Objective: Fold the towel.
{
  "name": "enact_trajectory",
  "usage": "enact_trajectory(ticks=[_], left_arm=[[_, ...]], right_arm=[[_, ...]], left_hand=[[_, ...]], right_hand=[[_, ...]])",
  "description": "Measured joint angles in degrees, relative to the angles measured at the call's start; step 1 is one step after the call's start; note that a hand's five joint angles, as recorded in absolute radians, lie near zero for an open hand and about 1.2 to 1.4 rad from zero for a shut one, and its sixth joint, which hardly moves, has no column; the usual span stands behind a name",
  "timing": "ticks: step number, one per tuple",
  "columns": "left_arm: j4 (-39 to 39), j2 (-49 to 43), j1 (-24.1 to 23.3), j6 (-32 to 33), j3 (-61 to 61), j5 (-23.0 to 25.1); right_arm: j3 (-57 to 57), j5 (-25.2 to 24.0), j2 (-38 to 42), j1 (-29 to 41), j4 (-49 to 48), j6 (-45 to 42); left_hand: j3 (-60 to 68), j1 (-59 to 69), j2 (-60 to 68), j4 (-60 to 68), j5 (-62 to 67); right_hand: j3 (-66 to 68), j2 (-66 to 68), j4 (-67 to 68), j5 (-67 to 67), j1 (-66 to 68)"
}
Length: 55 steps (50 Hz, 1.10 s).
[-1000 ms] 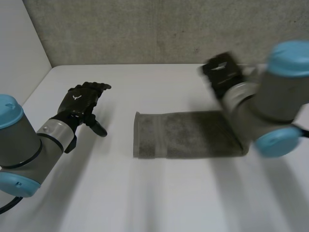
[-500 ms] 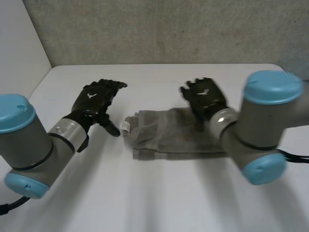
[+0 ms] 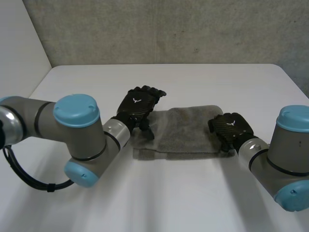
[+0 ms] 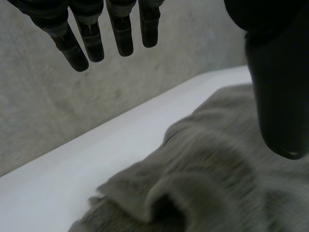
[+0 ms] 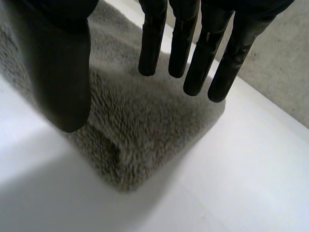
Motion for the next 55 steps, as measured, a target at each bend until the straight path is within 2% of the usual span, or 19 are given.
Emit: enact_trajectory(ticks=[6,9,12,14,16,23,28,33,40,45,49,50,52,54,55], left_arm=[[-3.17,-4.05,0.19,3.19,4.46,-5.18],[-4.94,-5.05,0.39,3.81,5.26,-7.43],[-6.43,-5.15,0.49,3.93,4.78,-8.98],[-7.07,-4.71,0.41,3.89,3.91,-9.54],[-7.54,-3.83,0.18,3.80,2.64,-9.92],[-8.24,1.94,-2.50,3.55,-4.47,-10.41],[-8.17,7.19,-4.53,3.47,-9.56,-10.42],[-8.08,12.01,-4.54,3.35,-12.07,-10.40],[-8.06,16.35,-2.44,3.28,-12.50,-10.87],[-7.95,18.39,0.46,3.22,-12.26,-12.50],[-7.86,19.05,2.45,2.90,-11.97,-13.48],[-7.84,19.10,2.68,2.80,-11.90,-13.58],[-7.82,19.18,3.28,2.34,-11.67,-13.73],[-7.81,19.20,3.67,1.68,-11.35,-13.72],[-7.81,19.19,3.76,1.41,-11.22,-13.70]], right_arm=[[-0.54,0.36,2.23,-1.04,-0.35,-1.09],[-0.76,0.87,3.38,-1.45,-0.22,-2.37],[-0.85,2.18,3.94,-1.81,-0.03,-3.69],[-0.77,3.54,3.82,-2.00,0.16,-4.36],[-0.56,4.85,3.39,-2.13,0.34,-4.92],[1.36,7.83,-0.65,-2.26,1.38,-9.68],[1.47,8.02,-3.49,-2.13,4.01,-17.76],[-2.60,7.27,-5.49,-0.03,6.77,-26.04],[-11.75,0.92,-4.88,9.47,7.55,-29.64],[-17.88,-7.46,0.62,17.46,7.77,-30.13],[-20.95,-11.43,5.41,21.21,8.27,-30.40],[-21.28,-11.72,5.93,21.54,8.36,-30.34],[-22.14,-12.01,7.20,22.27,8.59,-29.57],[-22.61,-11.32,7.39,22.45,8.83,-27.13],[-22.68,-10.89,7.13,22.36,8.89,-25.79]], left_hand=[[0.00,0.00,0.00,0.00,0.17],[0.00,0.00,0.00,0.00,0.19],[0.00,0.00,0.00,0.00,0.18],[0.00,0.00,0.00,0.00,0.18],[0.00,0.00,0.00,0.00,0.19],[0.00,0.00,0.00,0.00,0.19],[0.00,0.00,-0.04,0.00,0.18],[-0.01,0.00,-0.11,0.00,0.09],[-0.11,0.00,-0.11,0.00,0.05],[-0.13,-0.01,-0.12,0.00,-0.21],[-0.14,-0.01,-0.12,0.00,-0.45],[-0.13,-0.01,-0.12,0.00,-0.45],[-0.13,-0.01,-0.12,0.00,-0.46],[-0.13,-0.01,-0.12,0.00,-0.47],[-0.13,-0.01,-0.12,0.00,-0.47]], right_hand=[[4.01,3.98,4.15,4.19,3.98],[15.23,15.67,15.29,15.15,15.79],[33.76,32.85,33.60,33.02,31.01],[40.77,36.55,41.33,40.38,34.22],[42.23,36.93,43.03,41.79,35.52],[42.26,38.69,43.07,41.80,39.29],[42.26,38.72,43.07,41.80,39.52],[42.26,39.02,43.07,41.80,40.03],[42.70,39.79,43.07,41.81,40.67],[43.02,40.29,43.08,41.81,40.71],[42.77,40.14,42.83,41.69,40.77],[41.80,39.71,41.79,40.64,39.85],[28.76,28.03,28.59,27.55,26.98],[8.94,7.32,8.78,8.18,7.81],[3.23,1.48,3.05,0.95,2.09]])
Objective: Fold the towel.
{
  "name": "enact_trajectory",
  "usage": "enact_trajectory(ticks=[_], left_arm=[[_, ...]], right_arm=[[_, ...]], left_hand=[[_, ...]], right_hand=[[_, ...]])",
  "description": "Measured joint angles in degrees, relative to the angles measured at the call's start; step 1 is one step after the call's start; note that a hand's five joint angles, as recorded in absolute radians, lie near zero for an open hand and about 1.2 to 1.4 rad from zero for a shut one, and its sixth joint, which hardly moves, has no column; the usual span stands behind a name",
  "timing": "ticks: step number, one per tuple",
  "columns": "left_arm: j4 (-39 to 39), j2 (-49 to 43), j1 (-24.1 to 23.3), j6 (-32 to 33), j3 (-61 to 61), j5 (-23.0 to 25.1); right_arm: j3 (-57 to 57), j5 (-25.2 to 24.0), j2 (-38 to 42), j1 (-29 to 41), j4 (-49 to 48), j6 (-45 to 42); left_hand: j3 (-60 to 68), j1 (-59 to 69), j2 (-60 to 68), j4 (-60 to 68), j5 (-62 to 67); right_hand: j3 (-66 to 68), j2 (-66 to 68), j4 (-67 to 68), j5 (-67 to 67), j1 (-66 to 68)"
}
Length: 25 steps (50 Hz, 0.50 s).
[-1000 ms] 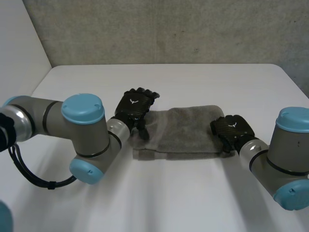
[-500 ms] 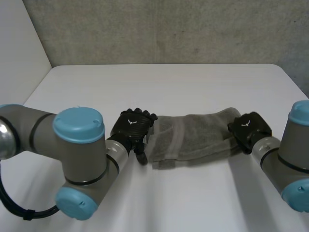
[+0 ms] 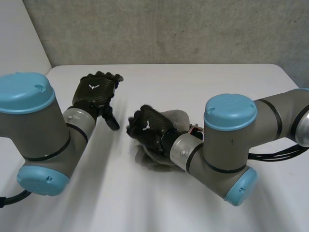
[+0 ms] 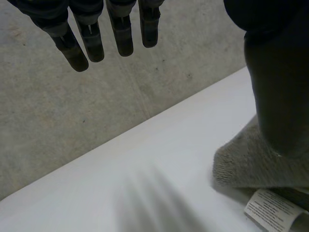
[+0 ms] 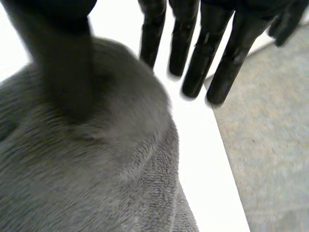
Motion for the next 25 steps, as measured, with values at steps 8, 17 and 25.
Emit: enact_trajectory(ticks=[8,17,25], left_arm=[[0.06,-1.15,-0.72,-3.06,2.93,0.85],[0.12,-5.69,-5.64,-4.34,6.42,3.81],[0.22,-10.77,-8.10,-3.74,5.55,4.64]], right_arm=[[3.88,4.99,-9.80,-6.15,0.41,28.55],[8.51,5.09,-15.54,-13.63,2.35,46.00],[6.06,5.34,-5.15,-14.88,4.08,44.73]], left_hand=[[0.00,0.00,0.00,0.00,-0.01],[0.00,0.00,0.00,0.00,-0.01],[0.01,0.00,0.00,0.00,0.00]], right_hand=[[-23.09,-20.80,-22.15,-21.48,-22.17],[-23.09,-20.80,-22.15,-21.48,-22.39],[-23.09,-20.81,-22.15,-21.48,-22.40]])
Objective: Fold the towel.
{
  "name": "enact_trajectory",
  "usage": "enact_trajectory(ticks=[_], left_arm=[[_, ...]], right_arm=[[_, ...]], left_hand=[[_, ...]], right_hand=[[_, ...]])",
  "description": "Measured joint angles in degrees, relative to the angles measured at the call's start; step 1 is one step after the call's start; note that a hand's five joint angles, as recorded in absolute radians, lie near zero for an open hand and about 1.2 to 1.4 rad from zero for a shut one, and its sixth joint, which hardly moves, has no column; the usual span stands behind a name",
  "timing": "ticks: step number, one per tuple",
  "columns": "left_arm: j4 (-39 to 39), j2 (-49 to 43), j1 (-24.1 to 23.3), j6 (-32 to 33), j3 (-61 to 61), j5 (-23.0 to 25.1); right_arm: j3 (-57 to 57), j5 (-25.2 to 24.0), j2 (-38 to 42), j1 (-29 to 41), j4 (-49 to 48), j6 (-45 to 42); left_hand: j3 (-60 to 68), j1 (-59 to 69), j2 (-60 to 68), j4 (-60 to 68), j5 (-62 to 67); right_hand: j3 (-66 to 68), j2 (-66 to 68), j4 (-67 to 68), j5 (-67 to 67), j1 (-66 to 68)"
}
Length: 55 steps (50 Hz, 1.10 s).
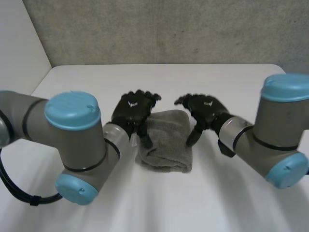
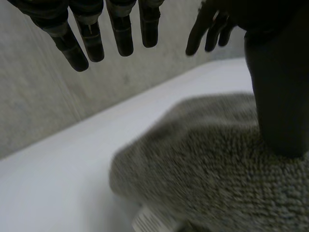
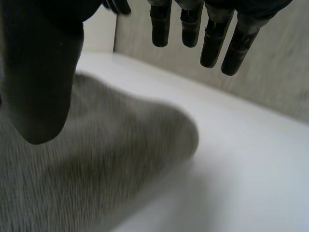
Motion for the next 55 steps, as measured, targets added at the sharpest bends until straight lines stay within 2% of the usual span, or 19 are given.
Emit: enact_trajectory(ticks=[8,14,20,25,29,35,42,55], left_arm=[[0.30,-2.47,0.51,0.19,-2.43,-0.18],[0.08,-2.71,1.16,0.18,-3.31,-0.21],[-0.35,-0.14,1.29,0.14,-2.74,0.03],[-1.13,5.66,1.44,-0.12,0.54,0.06],[-4.36,10.95,2.62,-0.57,4.27,-0.21],[-14.27,18.56,8.13,-3.22,9.97,-1.40],[-19.48,20.75,11.45,-5.84,12.48,-2.61],[-20.42,20.41,11.52,-6.37,12.46,-2.58]], right_arm=[[-5.07,0.79,10.72,0.39,3.11,-0.60],[-6.74,1.61,12.27,0.69,4.95,-0.48],[-6.78,2.63,7.39,0.71,5.21,-0.06],[-6.56,4.19,-1.73,0.45,5.12,0.46],[-6.59,7.63,-9.78,-0.12,4.94,0.61],[-6.37,14.41,-18.80,-1.56,4.52,0.03],[-6.53,17.05,-20.21,-2.33,4.94,-2.49],[-6.76,17.07,-19.69,-2.31,5.13,-4.58]], left_hand=[[0.00,0.00,0.00,0.00,0.00],[-0.01,0.00,0.00,0.00,0.00],[-0.01,0.00,0.00,0.00,0.00],[-0.01,0.00,0.00,0.00,0.00],[-0.01,0.00,0.00,0.00,-0.07],[-0.04,-0.02,-0.02,0.00,-0.95],[-0.04,-0.07,-0.02,0.00,-1.19],[-0.04,-0.08,-0.02,0.00,-1.28]], right_hand=[[0.00,0.00,0.00,0.00,-0.25],[-0.66,-0.82,0.00,0.00,-1.52],[-0.66,-0.82,0.00,0.00,-1.52],[-0.67,-0.82,0.00,0.00,-1.52],[-0.66,-0.82,0.00,0.00,-1.52],[-0.67,-0.82,0.00,0.00,-1.52],[-0.66,-0.82,0.00,0.01,-1.52],[-0.67,-0.82,0.00,0.00,-1.52]])
